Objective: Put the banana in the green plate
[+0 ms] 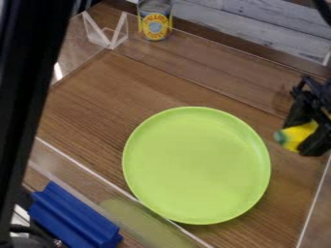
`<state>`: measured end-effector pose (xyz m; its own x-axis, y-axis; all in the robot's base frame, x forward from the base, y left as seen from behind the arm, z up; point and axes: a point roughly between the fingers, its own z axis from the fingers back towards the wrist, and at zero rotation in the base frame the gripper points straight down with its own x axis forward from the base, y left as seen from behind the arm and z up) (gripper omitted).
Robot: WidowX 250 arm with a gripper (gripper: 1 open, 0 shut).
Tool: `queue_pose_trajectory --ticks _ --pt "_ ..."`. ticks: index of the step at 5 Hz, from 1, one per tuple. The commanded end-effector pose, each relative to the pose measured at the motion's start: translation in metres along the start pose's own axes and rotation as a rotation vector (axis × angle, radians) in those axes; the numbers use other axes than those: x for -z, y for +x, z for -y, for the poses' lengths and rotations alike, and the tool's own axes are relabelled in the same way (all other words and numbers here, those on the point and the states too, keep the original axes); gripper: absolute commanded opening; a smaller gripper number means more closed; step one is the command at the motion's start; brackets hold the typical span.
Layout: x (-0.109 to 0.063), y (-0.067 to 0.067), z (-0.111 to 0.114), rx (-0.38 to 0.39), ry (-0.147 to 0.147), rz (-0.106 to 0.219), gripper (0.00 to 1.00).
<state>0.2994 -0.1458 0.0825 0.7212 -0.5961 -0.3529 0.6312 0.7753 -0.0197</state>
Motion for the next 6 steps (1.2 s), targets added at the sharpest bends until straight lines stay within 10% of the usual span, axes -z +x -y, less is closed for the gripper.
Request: queue_pose_trajectory --ticks 1,3,6 --pt "-0.042 -0.025 0.002 -0.028 0.031 0.069 0.0" --pt "-0.07 -0.097 0.005 -0.144 0.046 0.089 0.0" --pt "-0.036 -0.185 0.003 -0.279 -0.011 0.087 0.0"
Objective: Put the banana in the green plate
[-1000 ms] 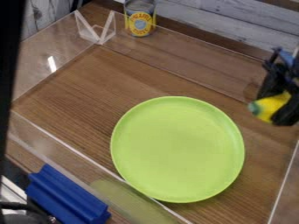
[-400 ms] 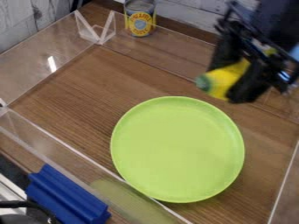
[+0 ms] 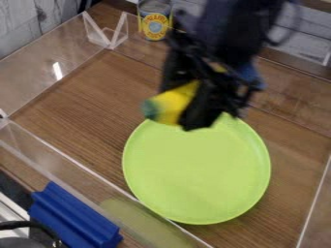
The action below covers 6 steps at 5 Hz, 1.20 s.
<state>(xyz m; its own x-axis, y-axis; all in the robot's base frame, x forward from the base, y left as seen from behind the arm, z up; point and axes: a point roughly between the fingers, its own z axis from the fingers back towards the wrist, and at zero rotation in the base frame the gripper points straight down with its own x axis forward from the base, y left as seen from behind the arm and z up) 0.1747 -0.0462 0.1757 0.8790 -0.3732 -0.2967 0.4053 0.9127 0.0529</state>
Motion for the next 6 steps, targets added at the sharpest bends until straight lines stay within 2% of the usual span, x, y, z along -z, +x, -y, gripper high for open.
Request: queue_pose_trajectory --ticks 1,3,6 --pt "0.005 -0.008 -0.017 -0.016 -0.002 0.04 0.0" --pt "0.019 0.005 -0.001 -0.035 -0.009 0.04 0.0" --pt "0.039 0.015 0.007 -0.155 -0.036 0.056 0.0"
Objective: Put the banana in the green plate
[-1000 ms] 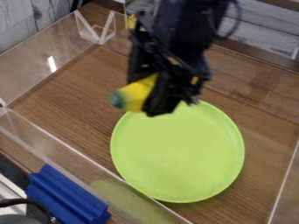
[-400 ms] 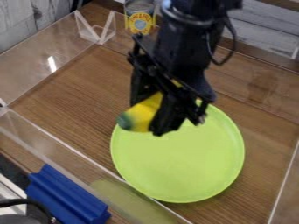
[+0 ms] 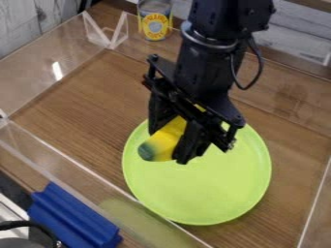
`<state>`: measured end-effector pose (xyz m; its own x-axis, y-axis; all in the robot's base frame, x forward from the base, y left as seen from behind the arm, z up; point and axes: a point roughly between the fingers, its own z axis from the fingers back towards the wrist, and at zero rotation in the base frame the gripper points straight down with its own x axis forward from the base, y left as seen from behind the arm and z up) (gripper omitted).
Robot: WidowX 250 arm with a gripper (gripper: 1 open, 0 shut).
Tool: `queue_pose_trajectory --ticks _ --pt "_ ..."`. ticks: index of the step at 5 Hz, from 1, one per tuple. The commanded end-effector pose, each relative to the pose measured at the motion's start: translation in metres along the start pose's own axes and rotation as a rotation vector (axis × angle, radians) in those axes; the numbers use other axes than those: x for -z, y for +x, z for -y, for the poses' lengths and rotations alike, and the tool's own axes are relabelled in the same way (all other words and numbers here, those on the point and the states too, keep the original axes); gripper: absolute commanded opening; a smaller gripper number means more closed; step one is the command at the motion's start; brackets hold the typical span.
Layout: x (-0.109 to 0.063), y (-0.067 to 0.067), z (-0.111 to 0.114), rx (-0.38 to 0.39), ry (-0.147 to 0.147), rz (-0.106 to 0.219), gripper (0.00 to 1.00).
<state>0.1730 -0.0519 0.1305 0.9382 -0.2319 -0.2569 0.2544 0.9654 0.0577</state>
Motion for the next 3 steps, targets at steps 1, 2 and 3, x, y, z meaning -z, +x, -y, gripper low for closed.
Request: queue_pose_trajectory --ticks 1,2,3 --pt "-0.0031 0.0015 -0.0026 -0.023 -0.01 0.035 0.0" --pt "-0.003 0.0028 -0.0073 -0.051 -0.025 0.05 0.0" --pt "-0.0029 0.0035 -0.0116 -0.076 -0.04 0.063 0.0"
